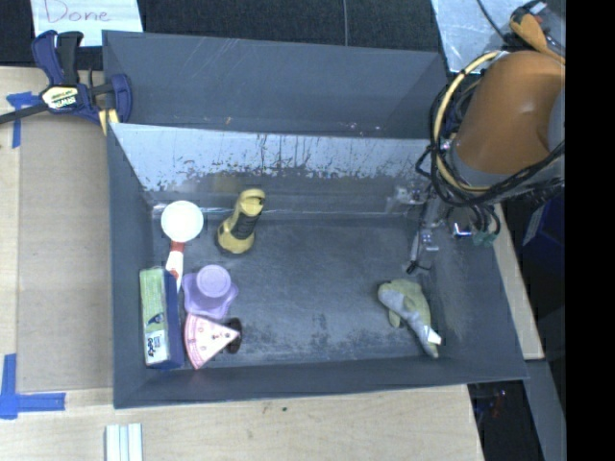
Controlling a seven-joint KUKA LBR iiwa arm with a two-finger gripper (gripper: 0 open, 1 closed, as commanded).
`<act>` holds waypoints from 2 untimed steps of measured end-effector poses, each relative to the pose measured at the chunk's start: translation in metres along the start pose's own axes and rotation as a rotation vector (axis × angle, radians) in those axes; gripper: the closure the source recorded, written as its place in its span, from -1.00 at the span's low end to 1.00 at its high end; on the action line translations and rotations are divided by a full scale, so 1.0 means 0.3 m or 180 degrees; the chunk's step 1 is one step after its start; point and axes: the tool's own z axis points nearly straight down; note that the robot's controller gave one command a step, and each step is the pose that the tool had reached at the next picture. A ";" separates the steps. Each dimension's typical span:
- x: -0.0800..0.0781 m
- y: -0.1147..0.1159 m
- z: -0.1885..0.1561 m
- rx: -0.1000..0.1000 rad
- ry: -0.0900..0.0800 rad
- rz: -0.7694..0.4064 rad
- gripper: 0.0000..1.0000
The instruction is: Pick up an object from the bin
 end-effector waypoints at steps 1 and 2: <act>-0.006 0.001 -0.016 0.0003 -0.0027 -0.0011 -1.00; 0.161 -0.097 0.346 -0.0007 -0.0028 0.0414 -1.00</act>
Offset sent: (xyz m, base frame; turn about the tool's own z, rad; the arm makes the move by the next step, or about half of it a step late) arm -0.0499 -0.0294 -0.1044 0.1294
